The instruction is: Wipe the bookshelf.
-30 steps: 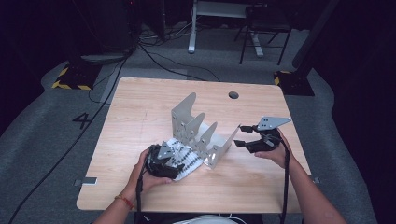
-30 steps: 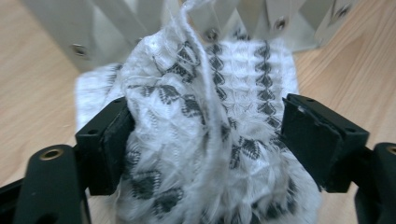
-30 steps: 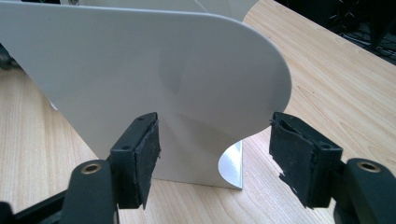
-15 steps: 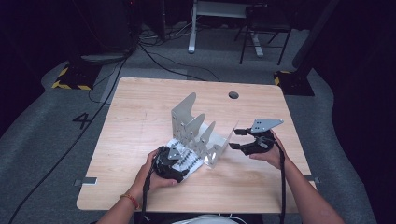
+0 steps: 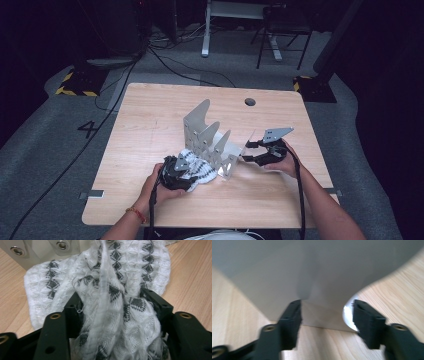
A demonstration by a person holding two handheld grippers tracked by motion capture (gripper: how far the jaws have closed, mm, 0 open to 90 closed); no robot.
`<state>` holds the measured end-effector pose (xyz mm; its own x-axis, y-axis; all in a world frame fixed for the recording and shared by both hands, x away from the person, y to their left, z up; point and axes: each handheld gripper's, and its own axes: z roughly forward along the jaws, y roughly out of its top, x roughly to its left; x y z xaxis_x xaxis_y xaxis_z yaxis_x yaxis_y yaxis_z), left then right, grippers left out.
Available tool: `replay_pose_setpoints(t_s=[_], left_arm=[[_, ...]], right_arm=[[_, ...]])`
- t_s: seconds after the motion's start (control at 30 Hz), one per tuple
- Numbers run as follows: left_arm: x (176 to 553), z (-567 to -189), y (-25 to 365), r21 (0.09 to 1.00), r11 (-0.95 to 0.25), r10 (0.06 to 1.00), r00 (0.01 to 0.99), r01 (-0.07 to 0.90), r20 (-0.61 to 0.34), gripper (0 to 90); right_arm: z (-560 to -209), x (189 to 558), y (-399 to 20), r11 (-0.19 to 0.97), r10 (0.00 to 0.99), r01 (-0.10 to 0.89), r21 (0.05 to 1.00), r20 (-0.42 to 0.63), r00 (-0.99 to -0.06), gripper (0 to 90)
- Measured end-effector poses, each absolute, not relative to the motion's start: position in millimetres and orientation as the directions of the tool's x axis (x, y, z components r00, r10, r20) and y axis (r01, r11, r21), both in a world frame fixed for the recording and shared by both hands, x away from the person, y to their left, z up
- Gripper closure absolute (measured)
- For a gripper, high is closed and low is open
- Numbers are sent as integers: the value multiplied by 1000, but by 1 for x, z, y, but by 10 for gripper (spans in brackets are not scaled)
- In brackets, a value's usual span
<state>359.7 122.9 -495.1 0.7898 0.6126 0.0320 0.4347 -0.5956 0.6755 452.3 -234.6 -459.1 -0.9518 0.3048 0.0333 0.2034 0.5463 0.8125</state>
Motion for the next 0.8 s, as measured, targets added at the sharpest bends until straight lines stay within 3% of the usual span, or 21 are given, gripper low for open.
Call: replay_pose_setpoints(t_s=[0.17, 0.47, 0.7, 0.8], left_arm=[[359, -494, 125, 674, -602, 614, 788, 429, 47, 558], [346, -491, 127, 665, -615, 593, 805, 425, 34, 658], [327, -486, 115, 675, -624, 530, 848, 393, -5, 677], [323, -486, 108, 677, -635, 492, 870, 373, -18, 684]], right_arm=[[-458, 447, -231, 557, 277, 161, 815, 1, -961, 456], [-453, 435, -237, 556, 237, 136, 820, 0, -971, 514], [-447, 415, -237, 545, 184, 85, 834, -20, -983, 544], [-444, 411, -236, 537, 158, 69, 841, -20, -987, 598]])
